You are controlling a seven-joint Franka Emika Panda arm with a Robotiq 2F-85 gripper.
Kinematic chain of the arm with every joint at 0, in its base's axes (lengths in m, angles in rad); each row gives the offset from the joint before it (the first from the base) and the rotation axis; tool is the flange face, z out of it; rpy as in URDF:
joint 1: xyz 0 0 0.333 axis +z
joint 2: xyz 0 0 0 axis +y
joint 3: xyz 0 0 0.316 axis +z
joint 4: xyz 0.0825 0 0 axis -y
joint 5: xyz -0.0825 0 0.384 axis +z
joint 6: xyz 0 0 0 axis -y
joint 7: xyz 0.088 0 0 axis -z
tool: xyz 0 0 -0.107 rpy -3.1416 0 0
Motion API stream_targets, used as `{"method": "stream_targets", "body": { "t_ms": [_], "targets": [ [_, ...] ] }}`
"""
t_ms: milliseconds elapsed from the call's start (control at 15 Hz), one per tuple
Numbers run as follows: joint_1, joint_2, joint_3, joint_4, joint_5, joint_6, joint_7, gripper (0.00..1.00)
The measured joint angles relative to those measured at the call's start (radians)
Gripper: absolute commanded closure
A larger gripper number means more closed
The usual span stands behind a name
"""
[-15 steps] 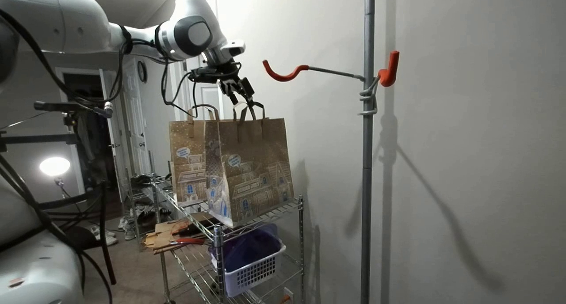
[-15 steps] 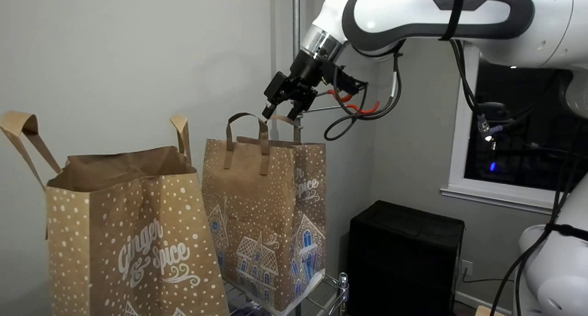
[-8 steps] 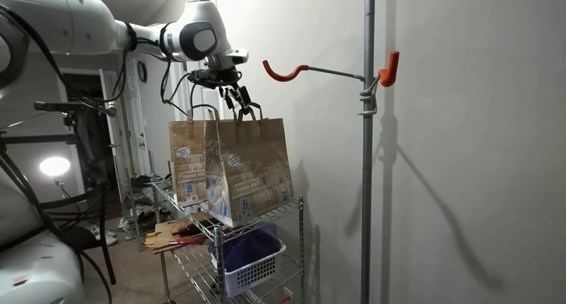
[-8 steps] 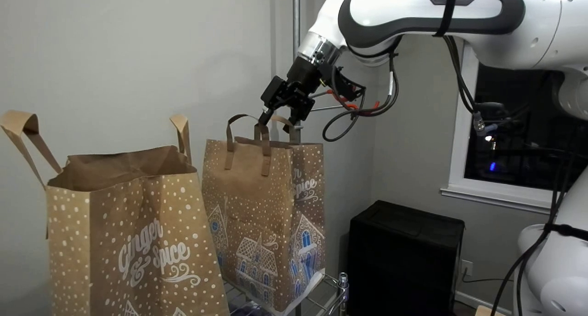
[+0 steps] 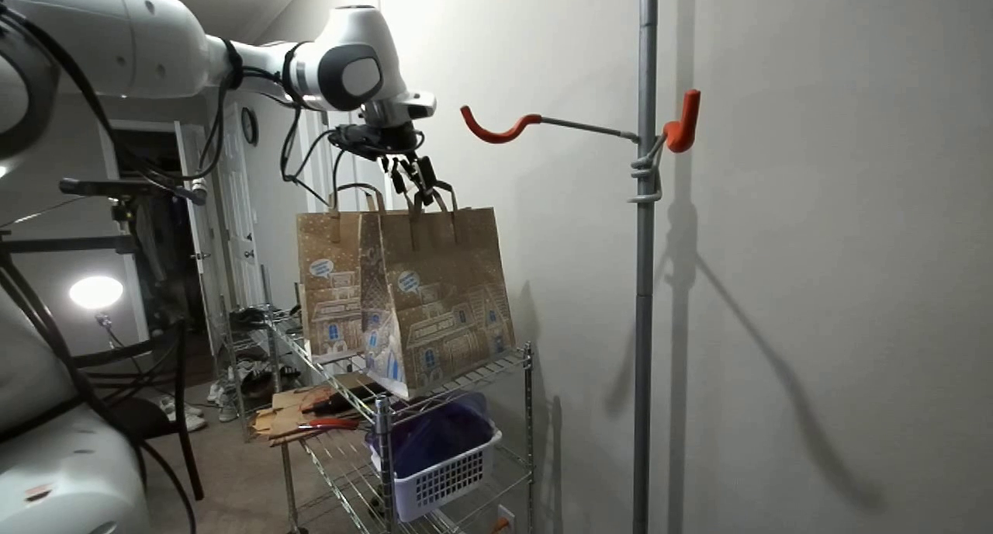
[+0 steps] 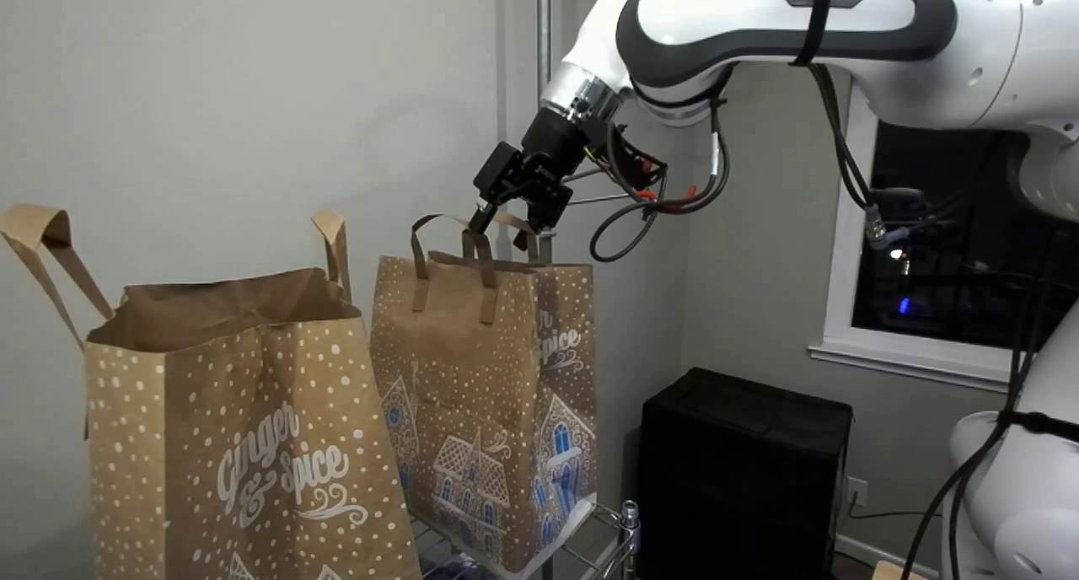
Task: Hang the paper bags on the rack
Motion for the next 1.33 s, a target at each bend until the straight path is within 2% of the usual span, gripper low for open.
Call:
{"method": "stream_targets", "body": {
  "t_ms": [400,733,800,867,1067,1333],
  "targets": [
    [0.039,0.005,0.002,0.000,0.006,-0.016,-0.117,0.00],
    [0.045,0.026,0.015,0.000,-0.042,0.000,-0.138,0.00],
    [0.043,0.031,0.022,0.000,-0.074,0.021,-0.129,0.25],
    [0.040,0.035,0.030,0.000,-0.111,0.045,-0.112,0.26],
    [0.033,0.042,0.057,0.000,-0.200,0.101,-0.052,0.47],
    [0.032,0.043,0.078,0.000,-0.279,0.108,0.014,0.72]
  ]
}}
